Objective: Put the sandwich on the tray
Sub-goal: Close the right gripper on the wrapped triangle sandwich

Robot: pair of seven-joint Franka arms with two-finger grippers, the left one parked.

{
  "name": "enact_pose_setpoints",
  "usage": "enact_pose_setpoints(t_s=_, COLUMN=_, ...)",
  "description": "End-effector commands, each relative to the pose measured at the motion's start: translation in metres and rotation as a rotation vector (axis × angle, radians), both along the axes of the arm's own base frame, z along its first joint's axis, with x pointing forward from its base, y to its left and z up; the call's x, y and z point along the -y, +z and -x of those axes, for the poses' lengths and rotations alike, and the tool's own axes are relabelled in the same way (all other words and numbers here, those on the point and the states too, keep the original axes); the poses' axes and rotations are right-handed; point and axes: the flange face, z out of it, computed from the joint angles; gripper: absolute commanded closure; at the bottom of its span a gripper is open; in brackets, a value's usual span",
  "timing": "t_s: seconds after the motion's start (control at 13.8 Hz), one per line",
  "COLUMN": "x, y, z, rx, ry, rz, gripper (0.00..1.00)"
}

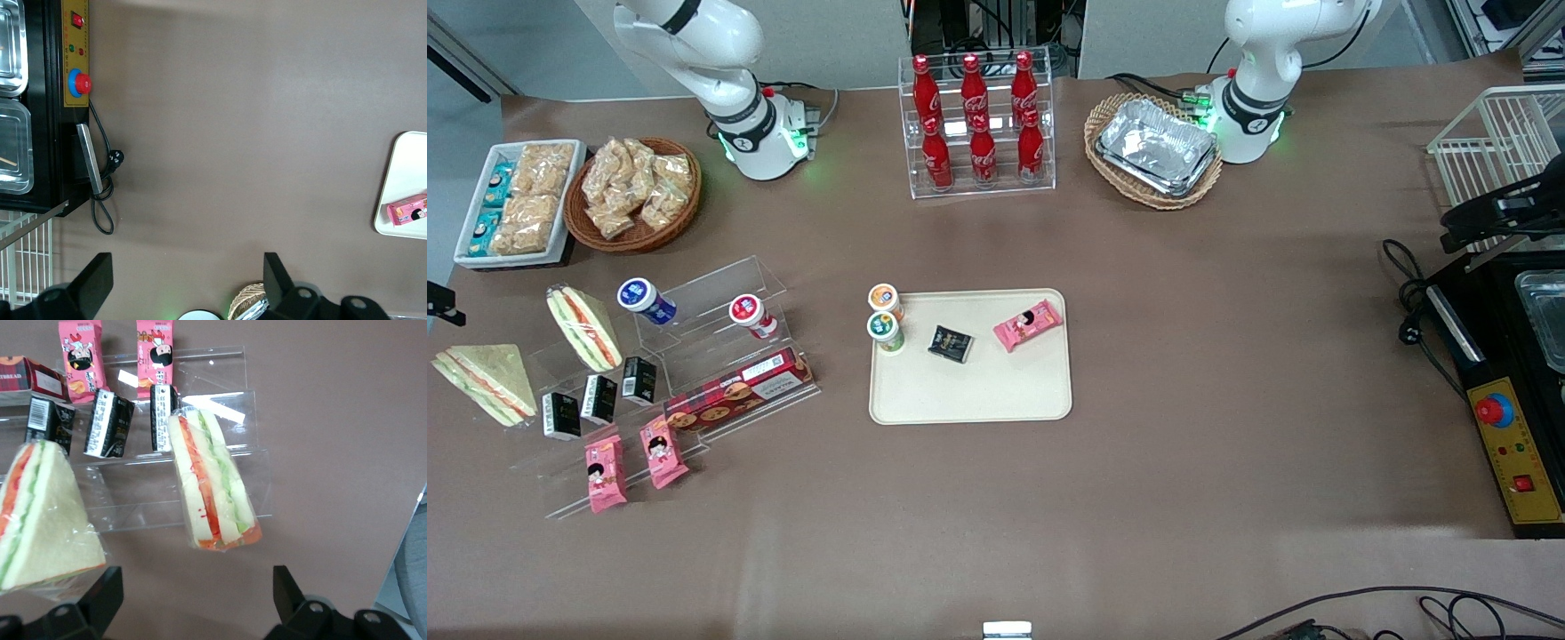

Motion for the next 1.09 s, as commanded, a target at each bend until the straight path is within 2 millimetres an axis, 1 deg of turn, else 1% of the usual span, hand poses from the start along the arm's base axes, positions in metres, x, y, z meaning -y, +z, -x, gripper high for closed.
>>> enact_pose_setpoints(t_s=0.0, x=0.008, y=-0.026, z=-0.004, rx=0.008, ry=-0.002, rz=-0.028, gripper=0.0)
enact_pose_setpoints(t_s=0.14, x=0.011, y=-0.037, z=-0.007, rx=0.001, ry=0.002, rz=-0.022, gripper=0.0)
enact_pose_setpoints(t_s=0.36, x=0.01, y=-0.044, z=-0.011, rx=0.006, ry=0.004, rz=-0.011, gripper=0.0)
enact_pose_setpoints(t_s=0.65, x=0.011, y=-0.056, z=-0.017, rx=0.011, ry=-0.005, rz=-0.011, gripper=0.0)
enact_pose_setpoints(t_s=1.01, x=0.006, y=-0.066, z=-0.023, rx=0.013, ry=-0.019, rz=-0.021, gripper=0.0)
